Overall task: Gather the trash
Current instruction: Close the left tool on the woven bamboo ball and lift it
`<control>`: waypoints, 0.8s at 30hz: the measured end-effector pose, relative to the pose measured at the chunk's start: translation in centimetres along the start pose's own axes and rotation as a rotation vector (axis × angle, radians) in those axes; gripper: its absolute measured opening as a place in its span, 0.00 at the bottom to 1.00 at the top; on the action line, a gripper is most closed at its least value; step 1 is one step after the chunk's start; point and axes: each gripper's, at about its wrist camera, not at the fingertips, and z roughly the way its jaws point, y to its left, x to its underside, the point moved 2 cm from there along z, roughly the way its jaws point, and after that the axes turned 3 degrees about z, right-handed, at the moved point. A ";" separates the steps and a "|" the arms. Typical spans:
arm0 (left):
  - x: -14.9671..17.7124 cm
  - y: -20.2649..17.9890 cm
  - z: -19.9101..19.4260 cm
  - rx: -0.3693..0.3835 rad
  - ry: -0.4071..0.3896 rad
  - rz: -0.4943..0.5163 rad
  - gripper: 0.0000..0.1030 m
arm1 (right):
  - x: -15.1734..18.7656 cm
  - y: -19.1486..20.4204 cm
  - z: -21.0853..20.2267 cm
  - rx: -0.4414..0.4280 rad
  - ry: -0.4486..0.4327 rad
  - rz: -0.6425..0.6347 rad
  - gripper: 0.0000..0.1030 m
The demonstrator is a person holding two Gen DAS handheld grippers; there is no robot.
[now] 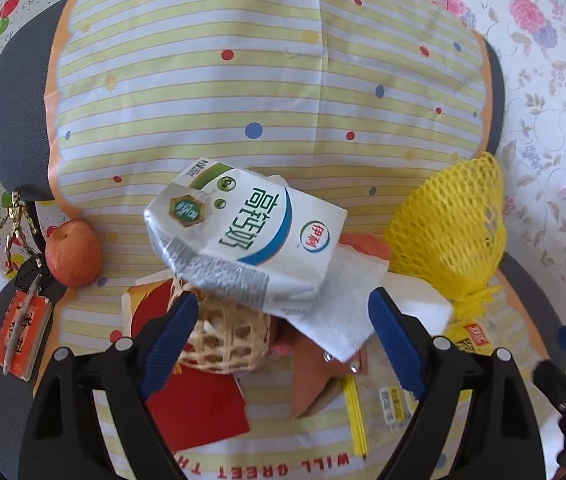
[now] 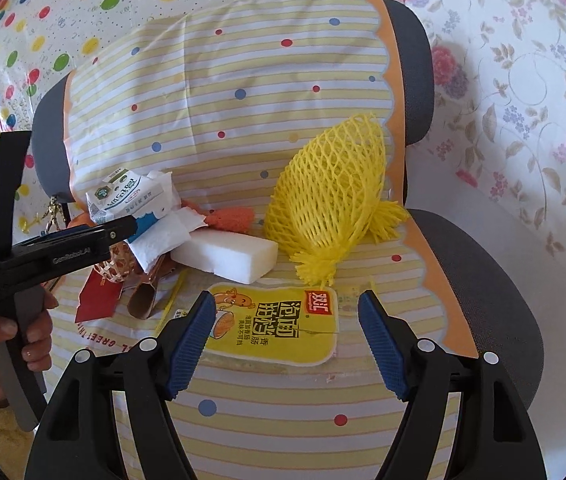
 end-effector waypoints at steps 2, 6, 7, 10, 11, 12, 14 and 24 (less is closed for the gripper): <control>-0.4 -0.3 0.5 -0.036 -0.009 0.018 0.76 | 0.1 -0.3 0.1 -0.001 0.004 0.007 0.72; -0.5 0.2 0.7 -0.029 0.005 0.022 0.51 | 0.3 -0.8 0.2 -0.005 0.014 0.018 0.72; -0.3 0.5 0.4 -0.031 0.003 0.022 0.51 | 0.4 -0.8 0.2 -0.008 0.016 0.017 0.72; 0.4 2.4 -0.7 -0.061 -0.003 0.013 0.51 | 0.4 -0.4 0.3 -0.012 0.018 0.004 0.72; 0.7 3.3 -0.9 -0.072 -0.001 0.001 0.51 | 0.4 -0.2 0.4 -0.015 0.017 0.001 0.72; 0.9 4.1 -1.2 -0.090 0.000 -0.012 0.51 | 0.3 0.1 0.4 -0.021 0.015 0.000 0.72; 1.4 6.2 -1.3 -0.152 0.019 -0.035 0.51 | 0.2 0.8 0.3 -0.035 0.009 -0.003 0.72; 3.7 7.7 -1.7 -0.040 0.025 -0.031 0.69 | 0.2 3.9 1.1 -0.067 0.015 -0.048 0.74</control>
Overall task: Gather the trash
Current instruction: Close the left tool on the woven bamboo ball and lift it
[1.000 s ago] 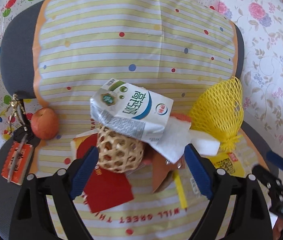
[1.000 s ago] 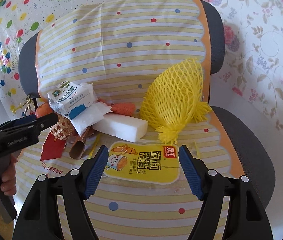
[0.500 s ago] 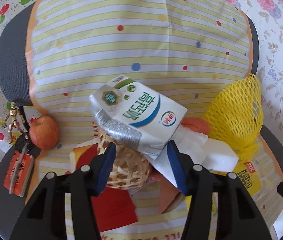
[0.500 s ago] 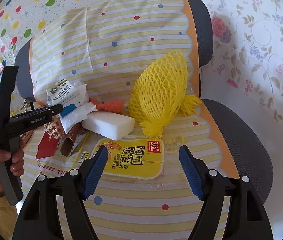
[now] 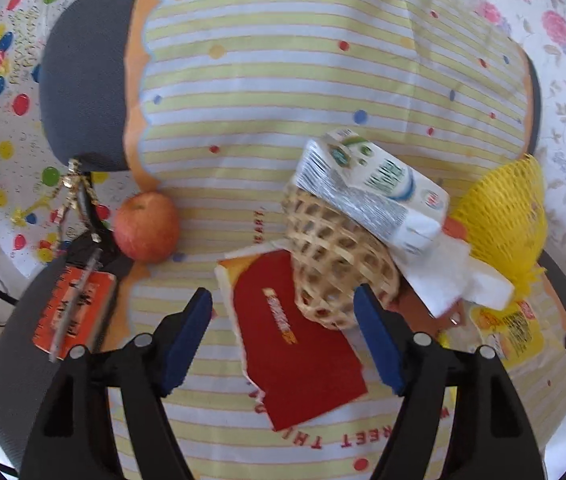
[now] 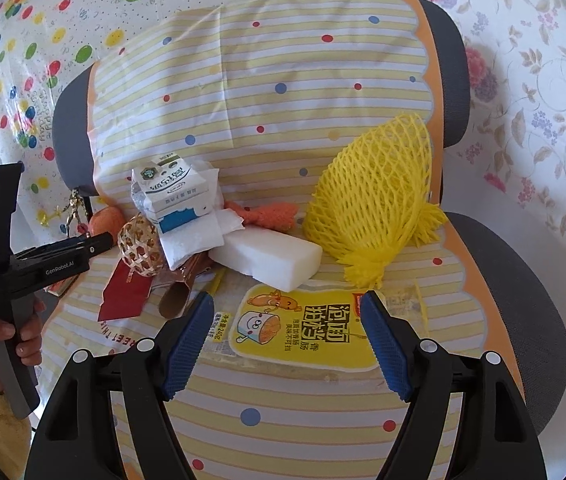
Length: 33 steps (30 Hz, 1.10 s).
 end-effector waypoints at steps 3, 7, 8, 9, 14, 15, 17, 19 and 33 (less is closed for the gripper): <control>0.8 -1.8 0.8 0.041 0.017 0.056 0.69 | 0.1 0.2 0.2 0.002 0.007 0.000 0.74; 0.3 -3.4 3.1 0.038 0.044 0.064 0.70 | 0.3 0.0 0.2 0.012 0.012 0.006 0.74; 0.1 -3.4 3.5 0.044 0.047 0.055 0.72 | 0.3 -0.1 0.2 0.017 0.013 0.006 0.74; -0.2 -3.5 3.9 0.046 0.047 0.048 0.74 | 0.4 -0.2 0.1 0.020 0.013 0.007 0.74; -1.1 -3.1 5.0 0.025 0.050 0.010 0.65 | 0.7 -0.9 -0.3 0.032 0.019 0.024 0.74; -1.1 -2.9 4.5 0.022 0.039 -0.001 0.65 | 0.8 -0.9 -0.4 0.033 0.019 0.025 0.74; -0.7 -2.8 3.1 0.008 0.012 0.018 0.64 | 0.9 -0.9 -0.8 0.032 0.019 0.025 0.74; 0.0 -3.0 1.3 0.023 -0.005 0.046 0.64 | 1.1 -0.8 -1.3 0.028 0.016 0.032 0.74; 4.9 3.4 -11.5 0.008 -0.135 -0.082 0.64 | 3.7 2.4 -4.8 -0.006 0.029 0.006 0.74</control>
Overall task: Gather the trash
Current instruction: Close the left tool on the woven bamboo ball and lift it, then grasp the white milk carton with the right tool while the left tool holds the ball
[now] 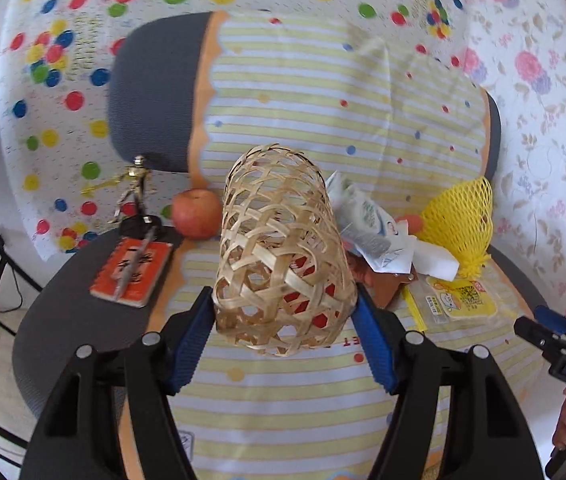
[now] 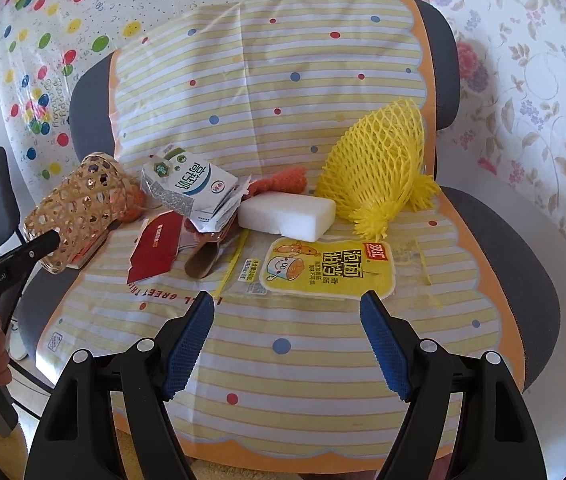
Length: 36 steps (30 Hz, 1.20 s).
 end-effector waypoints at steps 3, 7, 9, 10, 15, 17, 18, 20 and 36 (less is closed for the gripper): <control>0.3 0.9 -1.0 -0.002 -0.007 -0.018 0.64 | 0.2 1.1 0.0 -0.009 0.002 -0.011 0.74; 0.6 1.2 -1.6 0.000 -0.017 -0.022 0.64 | 0.3 3.3 0.5 -0.039 0.002 -0.051 0.74; 0.5 1.3 -1.5 0.002 -0.018 -0.024 0.64 | 0.0 4.8 0.9 -0.059 -0.004 -0.089 0.72; 0.5 1.4 -1.4 -0.002 -0.020 -0.026 0.64 | -0.3 5.4 1.2 -0.061 -0.004 -0.106 0.72; -0.2 2.3 -0.3 -0.004 -0.023 -0.038 0.64 | -2.4 8.6 3.8 -0.109 -0.010 -0.189 0.68; -0.6 2.8 0.4 -0.007 -0.024 -0.045 0.64 | -3.6 9.6 5.5 -0.131 -0.008 -0.225 0.69; -0.7 3.1 0.7 -0.008 -0.023 -0.047 0.64 | -4.1 10.1 6.4 -0.136 -0.010 -0.239 0.70; -1.1 3.7 1.5 -0.015 -0.016 -0.053 0.64 | -5.4 10.8 8.5 -0.156 -0.002 -0.265 0.71; -2.7 4.1 7.6 -0.011 0.036 -0.040 0.65 | -11.1 12.9 19.9 -0.271 0.079 -0.308 0.82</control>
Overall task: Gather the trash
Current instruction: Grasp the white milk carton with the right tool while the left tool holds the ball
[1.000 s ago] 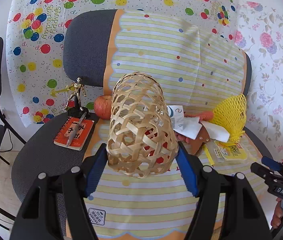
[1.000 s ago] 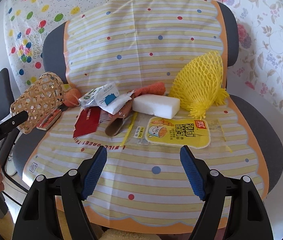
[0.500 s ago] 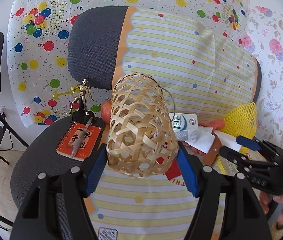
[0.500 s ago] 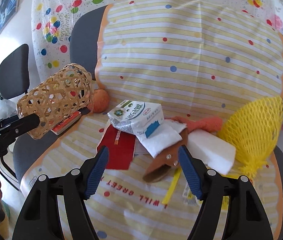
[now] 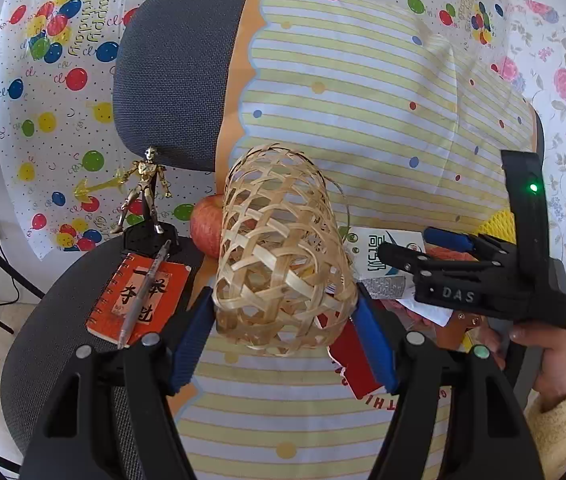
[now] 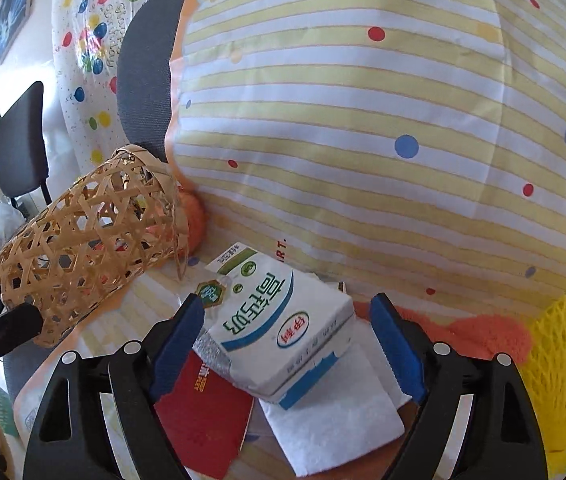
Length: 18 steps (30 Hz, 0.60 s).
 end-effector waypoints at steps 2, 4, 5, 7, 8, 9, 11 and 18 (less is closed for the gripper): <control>0.0 0.0 0.1 0.001 0.001 0.002 0.65 | 0.0 -0.2 0.8 -0.051 0.039 0.008 0.82; 0.1 0.1 0.2 -0.002 0.005 0.002 0.65 | 0.4 -0.1 1.0 -0.081 0.059 -0.001 0.82; 0.2 0.3 0.2 -0.002 0.007 -0.001 0.65 | 0.9 0.1 0.8 -0.092 0.066 -0.015 0.82; 0.4 0.5 0.1 -0.006 0.010 -0.006 0.65 | 1.9 0.9 0.3 -0.103 0.082 -0.053 0.82; 0.4 0.5 0.0 -0.006 0.012 -0.006 0.65 | 2.4 1.4 0.1 -0.107 0.091 -0.077 0.81; 0.6 0.6 -0.1 -0.005 0.014 -0.009 0.65 | 2.8 1.9 0.0 -0.103 0.096 -0.097 0.79; 0.9 0.8 -0.5 -0.003 0.019 -0.020 0.65 | 3.6 3.0 -0.3 -0.067 0.102 -0.147 0.73; 2.3 1.7 -3.2 -0.042 0.021 -0.042 0.65 | 3.9 6.2 -3.3 0.065 -0.016 -0.202 0.69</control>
